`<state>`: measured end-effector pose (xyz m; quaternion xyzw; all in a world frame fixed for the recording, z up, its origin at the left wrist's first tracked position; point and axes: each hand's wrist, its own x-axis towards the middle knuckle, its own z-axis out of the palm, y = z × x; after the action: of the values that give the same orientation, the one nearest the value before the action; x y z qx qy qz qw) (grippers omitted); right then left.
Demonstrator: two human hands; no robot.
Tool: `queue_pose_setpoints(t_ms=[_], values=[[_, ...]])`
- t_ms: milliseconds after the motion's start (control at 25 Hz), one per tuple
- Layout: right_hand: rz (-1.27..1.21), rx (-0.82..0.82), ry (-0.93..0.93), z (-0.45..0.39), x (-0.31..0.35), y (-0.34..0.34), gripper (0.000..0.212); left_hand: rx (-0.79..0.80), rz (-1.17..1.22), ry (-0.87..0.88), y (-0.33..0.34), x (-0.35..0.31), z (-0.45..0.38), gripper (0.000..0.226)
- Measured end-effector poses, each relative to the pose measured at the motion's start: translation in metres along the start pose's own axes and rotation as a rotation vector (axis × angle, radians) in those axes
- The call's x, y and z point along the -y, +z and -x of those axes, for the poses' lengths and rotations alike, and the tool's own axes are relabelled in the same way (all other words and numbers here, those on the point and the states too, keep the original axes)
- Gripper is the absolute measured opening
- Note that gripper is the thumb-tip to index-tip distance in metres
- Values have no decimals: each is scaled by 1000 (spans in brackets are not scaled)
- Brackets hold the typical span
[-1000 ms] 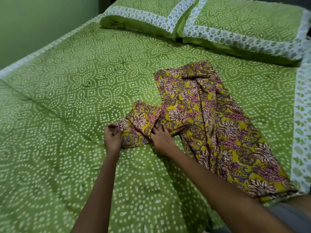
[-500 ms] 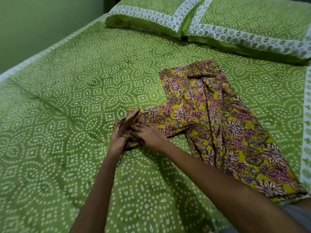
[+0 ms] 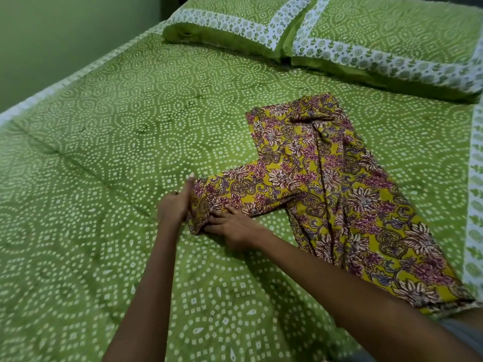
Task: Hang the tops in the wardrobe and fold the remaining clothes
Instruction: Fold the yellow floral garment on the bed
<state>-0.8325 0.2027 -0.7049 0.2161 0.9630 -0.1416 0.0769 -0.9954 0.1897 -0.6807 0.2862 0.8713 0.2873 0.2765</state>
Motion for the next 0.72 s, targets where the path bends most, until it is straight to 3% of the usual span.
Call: queue_pose_setpoints(t_ms=[120,240,320,400,440,520,600,720], values=[[-193,-58,-19,7,-7,-10,45,-57,-365,32,14,-20,12,107],[-340,-356,227,19,-54,-22,25,-123,-452,94,27,-9,7,77],[-331,-483,447,34,-96,-27,25,-178,-226,124,26,3,2,47],[-314,-508,588,54,-121,-26,30,-193,167,35,20,10,5,25],[-342,-513,608,64,-124,-23,33,-187,334,-48,16,10,8,17],[-363,-559,574,87,-120,-6,40,-145,594,-201,12,16,2,23],[-219,-658,562,109,-113,23,48,-74,644,-203,11,18,1,29],[-16,-691,648,123,-107,50,36,19,493,-82,17,26,5,38]])
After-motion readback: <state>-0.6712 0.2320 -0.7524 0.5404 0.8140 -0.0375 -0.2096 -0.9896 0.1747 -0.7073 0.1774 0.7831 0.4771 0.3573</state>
